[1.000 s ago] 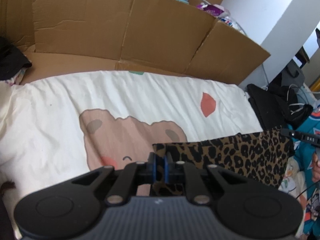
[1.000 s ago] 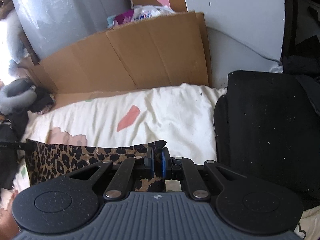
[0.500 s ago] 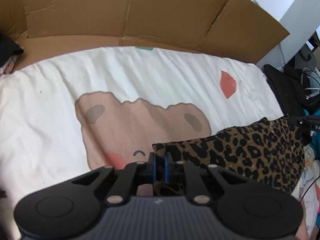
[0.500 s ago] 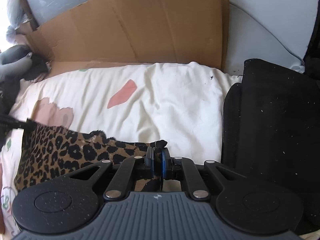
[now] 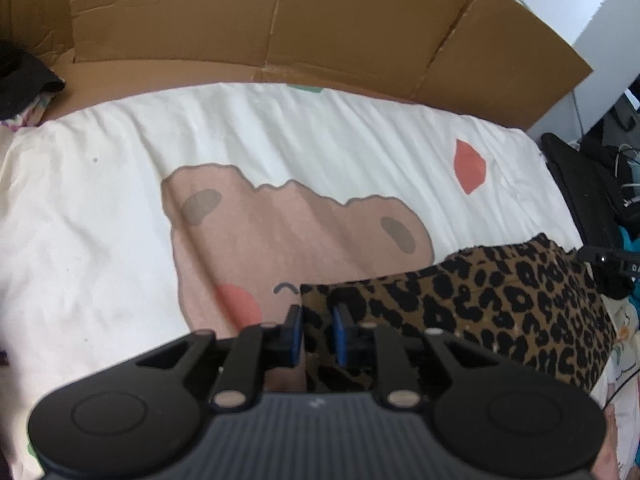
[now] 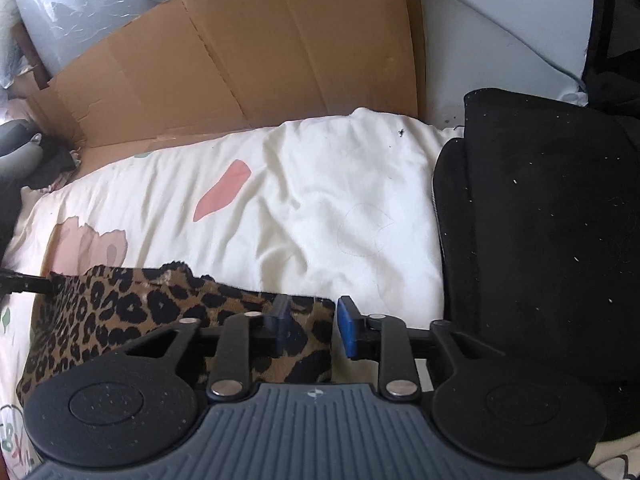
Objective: Fold clothes
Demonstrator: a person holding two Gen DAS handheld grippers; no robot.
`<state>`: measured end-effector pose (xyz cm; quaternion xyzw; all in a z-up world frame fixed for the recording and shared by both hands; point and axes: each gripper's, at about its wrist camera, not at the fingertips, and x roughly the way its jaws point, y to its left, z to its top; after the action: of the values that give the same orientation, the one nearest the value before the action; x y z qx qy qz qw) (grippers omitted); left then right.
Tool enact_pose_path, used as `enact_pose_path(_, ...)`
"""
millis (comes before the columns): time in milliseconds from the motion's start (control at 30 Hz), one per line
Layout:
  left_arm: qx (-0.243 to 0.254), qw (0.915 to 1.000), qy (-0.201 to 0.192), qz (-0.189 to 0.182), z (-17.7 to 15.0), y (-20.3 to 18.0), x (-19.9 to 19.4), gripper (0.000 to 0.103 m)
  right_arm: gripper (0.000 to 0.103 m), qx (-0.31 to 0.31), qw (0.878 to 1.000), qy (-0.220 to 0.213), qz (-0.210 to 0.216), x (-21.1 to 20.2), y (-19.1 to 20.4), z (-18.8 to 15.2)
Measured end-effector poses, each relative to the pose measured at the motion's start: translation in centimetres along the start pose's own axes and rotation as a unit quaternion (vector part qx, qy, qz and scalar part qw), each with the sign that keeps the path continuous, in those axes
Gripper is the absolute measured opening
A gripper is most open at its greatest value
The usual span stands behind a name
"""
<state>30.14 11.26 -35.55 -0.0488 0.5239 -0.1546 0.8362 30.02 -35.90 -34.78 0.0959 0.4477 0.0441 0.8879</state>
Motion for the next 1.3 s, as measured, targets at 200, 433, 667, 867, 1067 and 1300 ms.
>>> enact_pose_path(200, 0.013, 0.9999, -0.011, 0.003, 0.1, 0.0, -0.4, 0.017, 0.032, -0.020, 1.000, 0.003, 0.004, 0.1, 0.5, -0.5)
enact_pose_path(433, 0.007, 0.9999, -0.005, 0.007, 0.0, 0.2, 0.0, 0.016, 0.032, -0.017, 1.000, 0.021, -0.014, 1.1, 0.0, -0.3)
enact_pose_path(667, 0.017, 0.9998, -0.007, 0.004, 0.1, -0.1, 0.4, 0.005, 0.002, -0.038, 0.999, 0.005, -0.005, 0.4, 0.5, -0.2)
enact_pose_path(867, 0.008, 0.9997, -0.025, -0.001, 0.1, 0.5, -0.8, 0.004, 0.001, -0.042, 0.999, -0.026, -0.017, -0.8, 0.7, 0.5)
enact_pose_path(1067, -0.004, 0.9995, -0.029, 0.008, 0.0, 0.7, -1.1, 0.003, 0.001, -0.044, 0.998, -0.035, -0.023, -0.3, 1.1, 0.9)
enact_pose_path(1300, -0.006, 0.9996, -0.020, 0.018, -0.1, 0.9, -0.3, 0.003, 0.001, -0.040, 0.999, -0.014, -0.029, 2.4, 0.9, 0.8)
